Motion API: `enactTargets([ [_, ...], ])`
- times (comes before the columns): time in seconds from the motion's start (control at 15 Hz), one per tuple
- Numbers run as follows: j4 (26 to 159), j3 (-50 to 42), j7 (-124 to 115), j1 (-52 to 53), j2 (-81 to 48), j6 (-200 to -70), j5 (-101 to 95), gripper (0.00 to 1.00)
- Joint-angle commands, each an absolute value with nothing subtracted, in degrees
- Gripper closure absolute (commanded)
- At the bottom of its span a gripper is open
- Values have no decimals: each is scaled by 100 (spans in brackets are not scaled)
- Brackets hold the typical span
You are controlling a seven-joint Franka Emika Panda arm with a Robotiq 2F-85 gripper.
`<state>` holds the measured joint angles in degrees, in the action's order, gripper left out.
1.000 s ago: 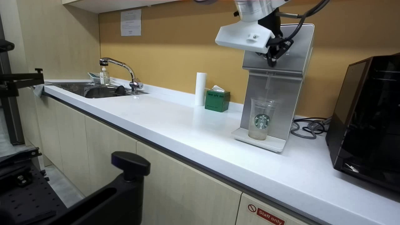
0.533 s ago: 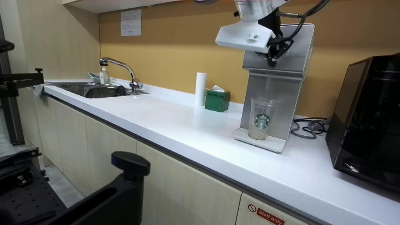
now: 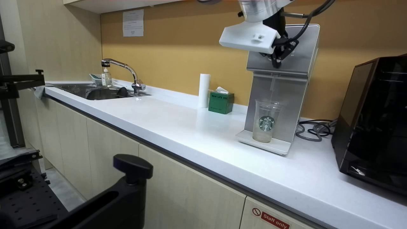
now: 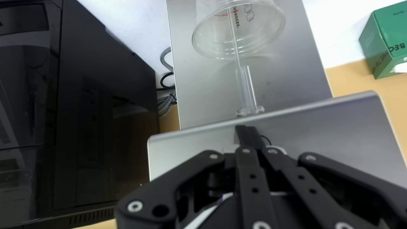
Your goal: Press one button on the coffeemaker.
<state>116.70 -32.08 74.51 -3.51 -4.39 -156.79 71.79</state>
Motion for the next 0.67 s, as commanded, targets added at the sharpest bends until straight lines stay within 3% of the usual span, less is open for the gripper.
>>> enactTargets([
  [0.0, 11487, -3148, 7401, -295, -538, -15628, 7150, 100],
  [0.6, 11561, -3149, 7328, -271, -466, -15724, 6946, 100],
])
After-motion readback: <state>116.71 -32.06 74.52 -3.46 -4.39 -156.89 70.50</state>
